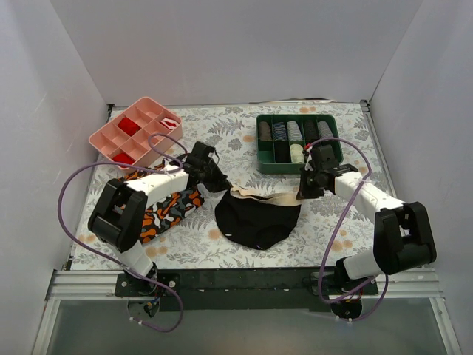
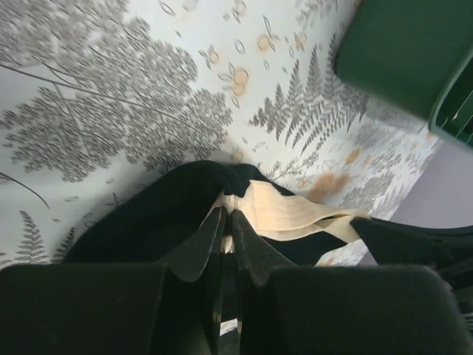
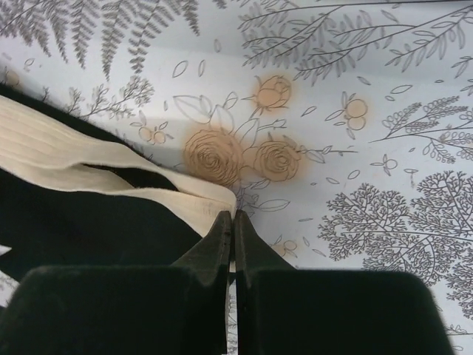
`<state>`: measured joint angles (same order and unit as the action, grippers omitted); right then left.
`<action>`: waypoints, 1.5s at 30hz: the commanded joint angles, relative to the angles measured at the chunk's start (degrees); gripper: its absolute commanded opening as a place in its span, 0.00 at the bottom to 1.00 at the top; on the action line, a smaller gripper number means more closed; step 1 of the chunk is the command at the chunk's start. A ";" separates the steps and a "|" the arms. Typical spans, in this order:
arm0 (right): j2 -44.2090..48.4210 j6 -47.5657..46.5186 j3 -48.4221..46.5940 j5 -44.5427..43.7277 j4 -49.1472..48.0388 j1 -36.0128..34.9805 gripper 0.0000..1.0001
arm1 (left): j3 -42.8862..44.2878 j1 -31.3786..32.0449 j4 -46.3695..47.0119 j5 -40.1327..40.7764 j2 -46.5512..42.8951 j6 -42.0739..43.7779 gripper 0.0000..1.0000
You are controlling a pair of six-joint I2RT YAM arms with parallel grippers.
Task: Roll the underwear
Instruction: Flatten out the underwear at the center of the board.
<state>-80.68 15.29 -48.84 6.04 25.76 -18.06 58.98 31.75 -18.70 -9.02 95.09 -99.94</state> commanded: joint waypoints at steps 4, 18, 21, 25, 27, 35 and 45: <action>-3.51 3.87 0.94 -1.30 -5.45 3.47 0.01 | -1.94 -8.71 9.18 -10.31 2.03 -4.20 0.08; -3.00 5.10 1.20 -3.93 -8.53 5.50 0.57 | 4.56 -11.01 12.64 -18.23 7.41 -1.58 0.56; 3.50 5.63 3.04 -4.81 -7.57 5.32 0.67 | 4.13 -11.01 9.93 -17.53 2.67 3.16 0.63; 12.90 5.63 7.08 3.40 -8.70 5.32 0.69 | 1.58 -10.74 7.36 -18.23 -2.43 8.79 0.68; 16.34 5.80 9.10 9.22 -9.93 4.62 0.65 | -0.52 -10.39 6.84 -19.46 -3.76 10.81 0.69; 16.62 11.33 9.99 18.12 -11.69 -10.31 0.33 | -6.07 -3.63 5.25 -19.12 -7.01 12.23 0.66; 9.41 15.47 12.89 16.81 -14.16 -19.55 0.02 | -15.47 0.86 4.55 -13.84 -12.47 10.20 0.63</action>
<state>-68.82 28.67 -37.21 22.46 13.52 -35.94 46.48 32.29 -13.54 -25.56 86.80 -89.56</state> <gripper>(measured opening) 0.063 0.641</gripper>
